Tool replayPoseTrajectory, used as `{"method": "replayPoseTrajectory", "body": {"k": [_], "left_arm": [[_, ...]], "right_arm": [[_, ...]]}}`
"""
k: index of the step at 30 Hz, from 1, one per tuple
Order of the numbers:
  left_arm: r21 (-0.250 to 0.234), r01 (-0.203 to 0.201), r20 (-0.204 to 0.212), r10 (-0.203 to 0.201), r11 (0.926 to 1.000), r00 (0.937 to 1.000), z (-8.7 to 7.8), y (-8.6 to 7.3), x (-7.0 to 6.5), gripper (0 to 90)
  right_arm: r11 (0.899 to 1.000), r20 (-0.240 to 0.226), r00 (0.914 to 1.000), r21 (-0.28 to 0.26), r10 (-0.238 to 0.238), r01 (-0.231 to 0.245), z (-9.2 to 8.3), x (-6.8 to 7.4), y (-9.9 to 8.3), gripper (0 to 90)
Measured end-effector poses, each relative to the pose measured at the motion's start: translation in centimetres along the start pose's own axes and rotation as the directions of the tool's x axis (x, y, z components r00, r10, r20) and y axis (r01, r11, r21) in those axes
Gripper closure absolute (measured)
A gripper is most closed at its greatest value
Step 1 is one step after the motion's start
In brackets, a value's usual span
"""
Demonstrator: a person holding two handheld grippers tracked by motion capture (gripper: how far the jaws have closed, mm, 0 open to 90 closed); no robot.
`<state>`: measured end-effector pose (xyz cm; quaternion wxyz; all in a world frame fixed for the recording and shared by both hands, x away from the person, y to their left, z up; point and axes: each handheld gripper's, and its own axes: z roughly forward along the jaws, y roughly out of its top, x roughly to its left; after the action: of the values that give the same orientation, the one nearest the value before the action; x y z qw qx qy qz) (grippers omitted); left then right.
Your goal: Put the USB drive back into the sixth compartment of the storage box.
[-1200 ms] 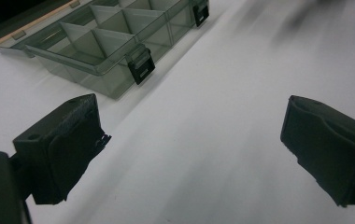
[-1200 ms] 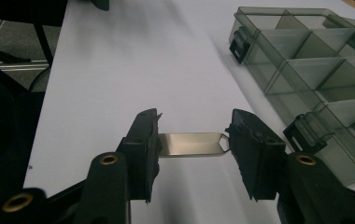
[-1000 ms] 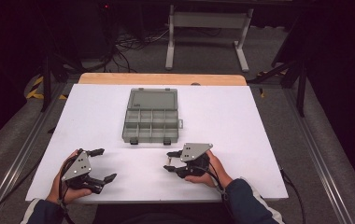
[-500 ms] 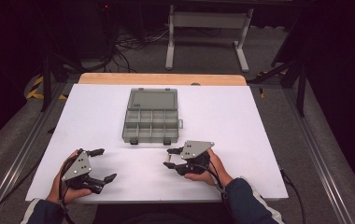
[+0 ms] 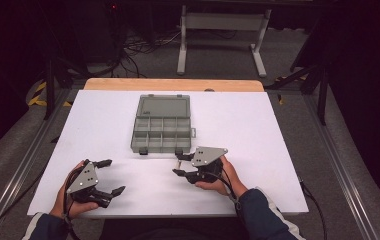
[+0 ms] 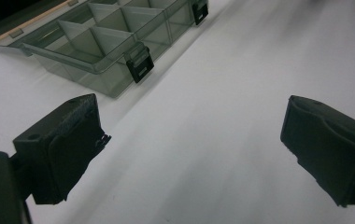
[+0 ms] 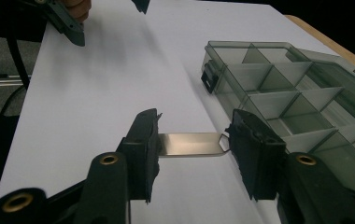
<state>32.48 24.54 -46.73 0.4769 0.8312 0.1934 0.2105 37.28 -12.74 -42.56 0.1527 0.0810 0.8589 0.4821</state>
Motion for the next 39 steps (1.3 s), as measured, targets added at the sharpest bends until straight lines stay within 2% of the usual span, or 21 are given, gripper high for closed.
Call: {"method": "replayPoseTrajectory", "body": {"k": [39], "left_arm": [[0.005, 0.004, 0.012, -0.004, 1.0, 0.9999, 0.1, -0.1, 0.0, 6.4]], "right_arm": [[1.0, 0.048, 0.9988, -0.026, -0.007, 0.008, 0.9, -1.5, 1.7, 53.5]]}}
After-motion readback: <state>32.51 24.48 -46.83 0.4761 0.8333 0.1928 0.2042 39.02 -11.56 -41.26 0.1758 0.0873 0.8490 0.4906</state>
